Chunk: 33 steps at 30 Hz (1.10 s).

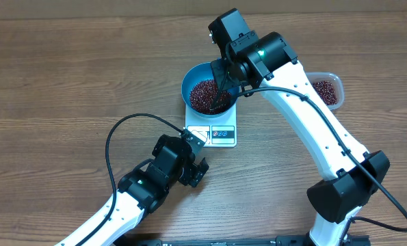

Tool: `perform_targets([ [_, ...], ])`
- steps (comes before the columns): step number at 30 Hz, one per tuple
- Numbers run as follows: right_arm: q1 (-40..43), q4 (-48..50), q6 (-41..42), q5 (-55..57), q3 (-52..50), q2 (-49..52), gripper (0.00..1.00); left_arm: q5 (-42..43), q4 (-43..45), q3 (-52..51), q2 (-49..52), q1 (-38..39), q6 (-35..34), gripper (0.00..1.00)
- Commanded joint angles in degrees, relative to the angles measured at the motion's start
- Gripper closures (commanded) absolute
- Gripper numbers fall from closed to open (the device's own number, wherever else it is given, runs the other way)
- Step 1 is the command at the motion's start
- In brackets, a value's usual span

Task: Scoop item into bowl and weigh 150g on scale
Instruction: 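Keep the blue scoop tipped over the blue bowl, right gripper, then lift the scoop and carry it right over the clear tub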

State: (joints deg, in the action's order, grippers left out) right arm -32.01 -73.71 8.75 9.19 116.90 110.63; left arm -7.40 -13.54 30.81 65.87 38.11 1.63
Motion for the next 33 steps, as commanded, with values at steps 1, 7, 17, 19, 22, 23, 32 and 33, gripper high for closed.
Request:
perform_targets([
  [1,-0.1,0.4,0.3,-0.3,2.1,-2.3,0.96,-0.7,0.1,1.3,0.1,-0.2,-0.3,0.0],
  [7,-0.1,0.4,0.3,-0.5,2.1,-2.3,0.96,-0.7,0.1,1.3,0.1,-0.2,-0.3,0.01],
  [17,3.0,0.5,2.0,-17.7,2.1,-2.3,0.96,-0.7,0.1,1.3,0.1,-0.2,-0.3,0.0],
  [19,4.1,0.6,2.0,-20.0,2.1,-2.3,0.96,-0.7,0.1,1.3,0.1,-0.2,-0.3,0.0],
  [22,6.1,0.9,3.2,-23.6,2.1,-2.3,0.96,-0.7,0.1,1.3,0.1,-0.2,-0.3,0.0],
  [23,6.8,1.0,3.3,-24.7,2.1,-2.3,0.96,-0.7,0.1,1.3,0.1,-0.2,-0.3,0.0],
  [32,9.7,2.2,3.3,-28.7,2.1,-2.3,0.96,-0.7,0.1,1.3,0.1,-0.2,-0.3,0.0],
  [33,10.1,2.7,3.8,-29.4,2.1,-2.3,0.96,-0.7,0.1,1.3,0.1,-0.2,-0.3,0.0],
])
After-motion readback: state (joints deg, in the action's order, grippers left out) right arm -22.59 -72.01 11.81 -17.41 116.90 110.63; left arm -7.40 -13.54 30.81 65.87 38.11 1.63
